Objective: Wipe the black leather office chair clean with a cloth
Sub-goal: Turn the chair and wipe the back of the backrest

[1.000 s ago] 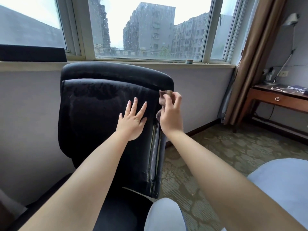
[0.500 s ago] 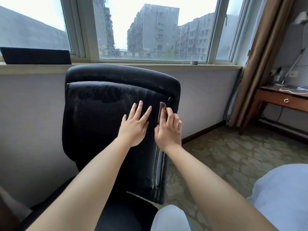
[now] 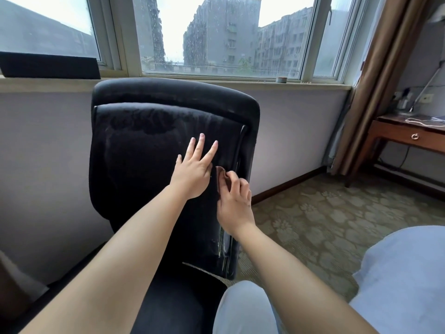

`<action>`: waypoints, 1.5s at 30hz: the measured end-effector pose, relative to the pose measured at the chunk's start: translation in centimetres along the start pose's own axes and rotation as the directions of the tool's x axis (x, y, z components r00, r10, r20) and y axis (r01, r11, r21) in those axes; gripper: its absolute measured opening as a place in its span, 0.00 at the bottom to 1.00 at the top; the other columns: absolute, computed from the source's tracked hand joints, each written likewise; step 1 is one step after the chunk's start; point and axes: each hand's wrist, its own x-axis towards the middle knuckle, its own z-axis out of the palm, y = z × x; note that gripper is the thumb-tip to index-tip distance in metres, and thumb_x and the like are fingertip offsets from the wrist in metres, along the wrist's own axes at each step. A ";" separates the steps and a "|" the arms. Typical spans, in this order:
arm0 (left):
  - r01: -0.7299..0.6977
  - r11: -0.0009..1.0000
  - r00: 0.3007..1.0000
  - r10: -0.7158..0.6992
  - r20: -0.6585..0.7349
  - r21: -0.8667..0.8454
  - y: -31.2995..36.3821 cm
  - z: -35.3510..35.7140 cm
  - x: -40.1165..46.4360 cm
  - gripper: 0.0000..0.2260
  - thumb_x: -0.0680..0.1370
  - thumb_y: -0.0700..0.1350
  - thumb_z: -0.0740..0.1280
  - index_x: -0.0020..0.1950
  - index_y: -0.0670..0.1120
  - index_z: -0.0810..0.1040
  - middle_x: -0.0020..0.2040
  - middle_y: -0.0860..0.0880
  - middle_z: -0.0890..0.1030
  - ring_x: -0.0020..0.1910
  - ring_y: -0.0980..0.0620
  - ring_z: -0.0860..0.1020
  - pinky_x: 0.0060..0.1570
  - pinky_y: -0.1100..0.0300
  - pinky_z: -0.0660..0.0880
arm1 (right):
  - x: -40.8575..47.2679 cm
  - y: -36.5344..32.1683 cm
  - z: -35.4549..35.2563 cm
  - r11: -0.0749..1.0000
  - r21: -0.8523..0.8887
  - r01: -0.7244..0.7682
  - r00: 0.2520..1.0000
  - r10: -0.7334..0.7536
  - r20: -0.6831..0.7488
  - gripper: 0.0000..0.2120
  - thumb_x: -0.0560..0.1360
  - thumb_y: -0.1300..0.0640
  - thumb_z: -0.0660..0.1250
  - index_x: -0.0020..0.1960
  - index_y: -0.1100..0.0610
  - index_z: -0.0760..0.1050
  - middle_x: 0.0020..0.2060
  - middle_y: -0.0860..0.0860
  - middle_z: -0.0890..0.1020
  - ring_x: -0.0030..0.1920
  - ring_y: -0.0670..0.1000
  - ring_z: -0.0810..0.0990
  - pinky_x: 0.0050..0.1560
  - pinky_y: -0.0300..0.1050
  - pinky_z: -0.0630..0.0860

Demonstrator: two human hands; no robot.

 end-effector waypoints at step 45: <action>-0.003 0.999 0.999 0.006 0.053 -0.045 -0.6 1.8 -1.1 0.25 0.84 0.50 0.47 0.77 0.58 0.38 0.77 0.52 0.33 0.76 0.51 0.33 0.74 0.44 0.41 | -3.0 -1.4 1.9 0.990 -0.120 -0.069 0.976 0.042 -0.212 0.20 0.74 0.58 0.65 0.65 0.62 0.74 0.62 0.58 0.67 0.53 0.58 0.68 0.54 0.50 0.76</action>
